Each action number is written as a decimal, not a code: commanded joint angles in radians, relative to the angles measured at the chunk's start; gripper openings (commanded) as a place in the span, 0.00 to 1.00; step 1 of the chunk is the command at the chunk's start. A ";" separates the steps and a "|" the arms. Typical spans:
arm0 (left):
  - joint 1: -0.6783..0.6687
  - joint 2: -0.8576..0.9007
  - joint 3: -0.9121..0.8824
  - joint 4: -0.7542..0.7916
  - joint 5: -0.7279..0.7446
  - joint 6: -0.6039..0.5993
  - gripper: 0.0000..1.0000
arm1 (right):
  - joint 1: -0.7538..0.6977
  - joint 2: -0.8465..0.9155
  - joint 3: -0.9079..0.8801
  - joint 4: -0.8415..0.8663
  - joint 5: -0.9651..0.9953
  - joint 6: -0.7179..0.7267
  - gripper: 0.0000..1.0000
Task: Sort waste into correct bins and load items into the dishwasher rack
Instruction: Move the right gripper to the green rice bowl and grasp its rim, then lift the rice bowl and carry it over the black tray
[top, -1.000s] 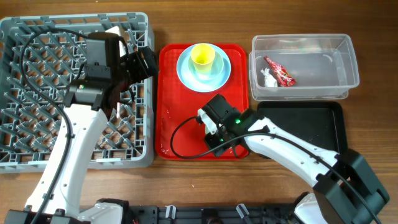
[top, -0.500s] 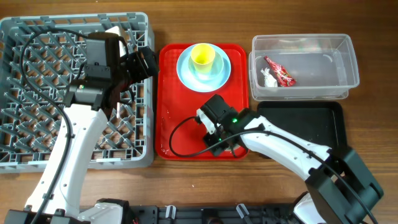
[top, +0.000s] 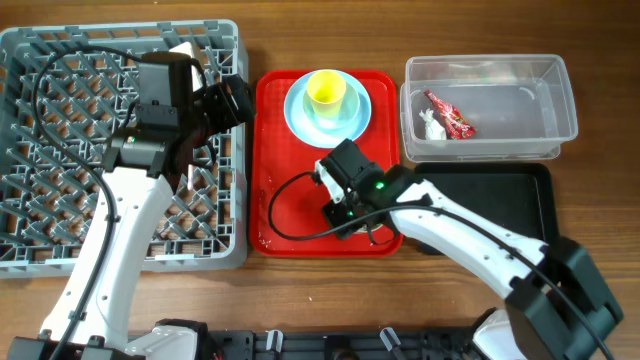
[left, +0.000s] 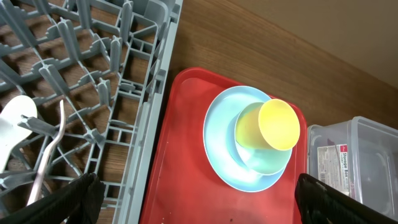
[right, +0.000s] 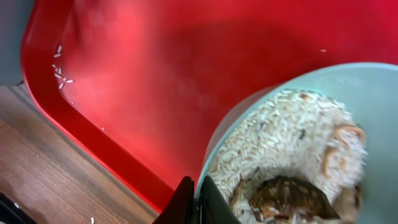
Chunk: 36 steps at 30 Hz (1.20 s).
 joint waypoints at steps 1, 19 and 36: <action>0.001 -0.011 -0.003 0.004 0.015 -0.009 1.00 | -0.007 -0.057 0.031 -0.022 0.093 0.017 0.04; 0.001 -0.011 -0.003 0.004 0.015 -0.009 1.00 | -0.051 -0.081 0.217 -0.214 0.276 0.205 0.04; 0.001 -0.011 -0.003 0.004 0.015 -0.009 1.00 | -0.467 -0.195 0.212 -0.340 -0.198 0.132 0.04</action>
